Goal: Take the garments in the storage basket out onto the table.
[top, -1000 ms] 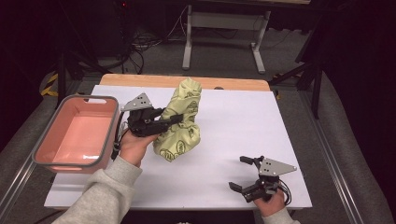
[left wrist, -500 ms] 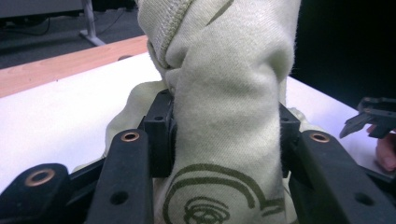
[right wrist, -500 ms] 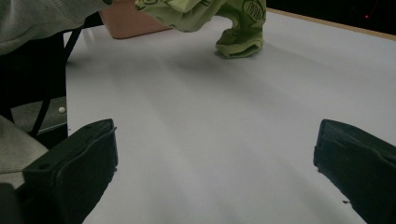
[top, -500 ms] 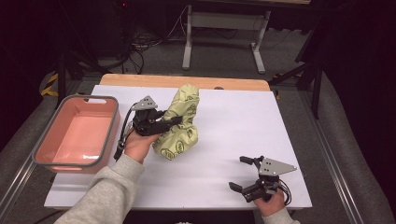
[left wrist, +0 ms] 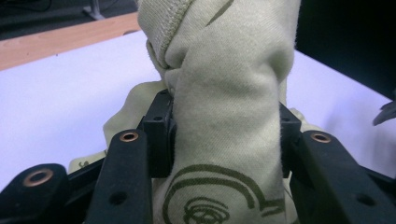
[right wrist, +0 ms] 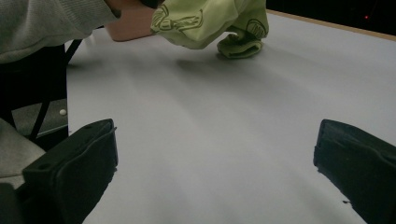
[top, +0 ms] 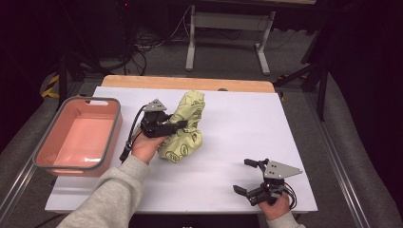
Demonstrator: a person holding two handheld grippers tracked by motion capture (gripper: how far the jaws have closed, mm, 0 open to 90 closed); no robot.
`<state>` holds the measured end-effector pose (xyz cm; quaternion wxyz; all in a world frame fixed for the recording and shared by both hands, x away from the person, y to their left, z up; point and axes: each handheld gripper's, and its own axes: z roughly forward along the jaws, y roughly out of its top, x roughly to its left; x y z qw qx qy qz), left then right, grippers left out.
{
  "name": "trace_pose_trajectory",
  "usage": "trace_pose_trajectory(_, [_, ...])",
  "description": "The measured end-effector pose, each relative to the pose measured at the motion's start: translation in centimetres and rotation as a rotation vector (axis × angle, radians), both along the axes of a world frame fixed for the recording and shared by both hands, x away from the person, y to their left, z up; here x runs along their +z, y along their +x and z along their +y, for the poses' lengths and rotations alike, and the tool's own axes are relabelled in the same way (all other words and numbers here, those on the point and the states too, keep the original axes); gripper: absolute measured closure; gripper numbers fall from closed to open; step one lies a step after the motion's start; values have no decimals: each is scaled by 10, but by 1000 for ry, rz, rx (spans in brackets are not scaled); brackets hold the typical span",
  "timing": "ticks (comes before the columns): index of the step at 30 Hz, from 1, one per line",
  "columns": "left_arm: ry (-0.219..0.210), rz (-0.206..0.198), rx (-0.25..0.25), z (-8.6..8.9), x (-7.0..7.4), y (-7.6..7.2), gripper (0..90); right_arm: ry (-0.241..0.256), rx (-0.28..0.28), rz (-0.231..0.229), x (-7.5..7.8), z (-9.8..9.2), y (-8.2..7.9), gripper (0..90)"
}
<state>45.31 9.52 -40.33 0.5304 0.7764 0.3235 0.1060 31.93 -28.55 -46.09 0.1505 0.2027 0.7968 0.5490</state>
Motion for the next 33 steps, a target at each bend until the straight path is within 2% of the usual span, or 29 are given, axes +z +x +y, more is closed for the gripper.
trace_pose_trajectory(4, [12,17,1,-3,-5,5,545,-1,2,-1,0,0,0,5])
trace_pose_trajectory(9, [67,37,14,-9,-12,8,542,2,2,-2,1,-1,1,5])
trace_pose_trajectory(11, [84,32,15,-10,-14,9,540,1,1,-2,1,-1,1,5])
trace_pose_trajectory(18, [109,59,19,-13,-18,11,515,0,2,-2,1,-1,1,5])
trace_pose_trajectory(24, [114,101,7,-14,-21,14,419,-2,3,-3,1,0,1,5])
trace_pose_trajectory(28, [116,140,20,-14,-24,17,353,-4,4,-1,0,0,1,5])
trace_pose_trajectory(32, [121,141,26,-12,-24,18,289,-6,5,-1,0,0,1,5])
trace_pose_trajectory(33, [110,148,25,-11,-24,18,275,-6,5,-1,0,0,1,5])
